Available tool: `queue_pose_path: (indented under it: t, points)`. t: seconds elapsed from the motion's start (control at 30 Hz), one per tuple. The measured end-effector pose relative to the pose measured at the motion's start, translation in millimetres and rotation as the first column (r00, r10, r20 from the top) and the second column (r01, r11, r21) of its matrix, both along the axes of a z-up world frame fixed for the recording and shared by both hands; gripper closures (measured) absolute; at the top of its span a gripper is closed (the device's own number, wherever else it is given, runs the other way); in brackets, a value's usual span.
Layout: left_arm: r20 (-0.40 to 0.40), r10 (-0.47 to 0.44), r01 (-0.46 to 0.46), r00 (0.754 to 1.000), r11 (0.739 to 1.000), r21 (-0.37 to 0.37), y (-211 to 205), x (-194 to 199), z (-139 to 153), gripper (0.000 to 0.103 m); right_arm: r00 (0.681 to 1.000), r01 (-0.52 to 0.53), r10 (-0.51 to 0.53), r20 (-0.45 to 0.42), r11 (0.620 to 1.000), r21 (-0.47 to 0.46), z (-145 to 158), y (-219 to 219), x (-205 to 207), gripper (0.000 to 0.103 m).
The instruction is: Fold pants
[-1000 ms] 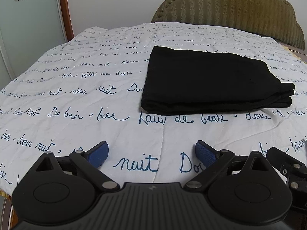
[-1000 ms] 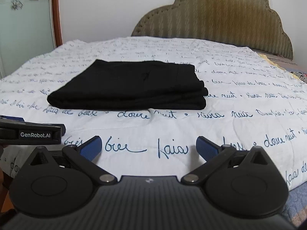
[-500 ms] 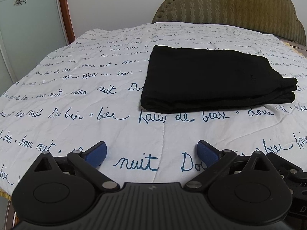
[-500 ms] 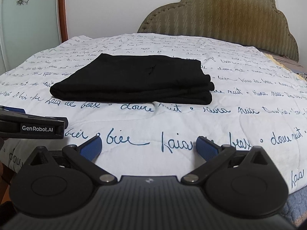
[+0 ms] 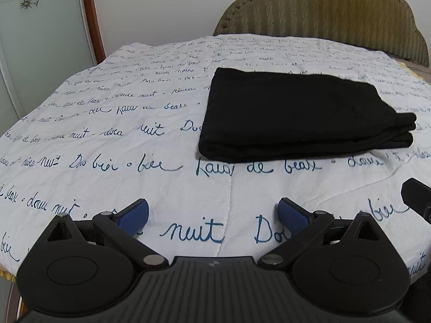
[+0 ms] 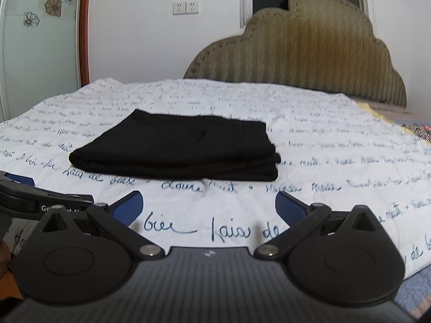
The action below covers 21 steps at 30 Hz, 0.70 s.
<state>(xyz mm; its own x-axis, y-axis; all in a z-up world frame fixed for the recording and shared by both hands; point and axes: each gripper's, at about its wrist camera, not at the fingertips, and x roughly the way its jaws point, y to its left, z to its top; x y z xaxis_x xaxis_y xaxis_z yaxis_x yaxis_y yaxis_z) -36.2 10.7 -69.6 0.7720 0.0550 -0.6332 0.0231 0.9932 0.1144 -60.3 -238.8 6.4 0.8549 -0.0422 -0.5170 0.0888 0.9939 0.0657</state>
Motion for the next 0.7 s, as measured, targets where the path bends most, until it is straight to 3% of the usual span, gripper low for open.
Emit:
queue_pose_path:
  t: [0.2,0.53,0.7]
  points:
    - [0.038,0.005,-0.005,0.999,1.000,0.013,2.6,5.0,7.8,0.000,0.998,-0.014,0.014,0.056,1.000,-0.004,7.3,-3.7,-0.2,0.000]
    - [0.032,-0.011,0.010,0.999,1.000,0.022,3.0,18.2,7.2,0.000,0.998,-0.002,0.000,0.062,0.999,0.033,7.7,-9.3,19.5,0.000]
    - [0.016,-0.020,0.021,1.000,1.000,-0.004,3.0,24.1,5.1,0.000,1.000,-0.002,0.002,0.031,1.000,0.002,1.2,-4.5,25.8,0.000]
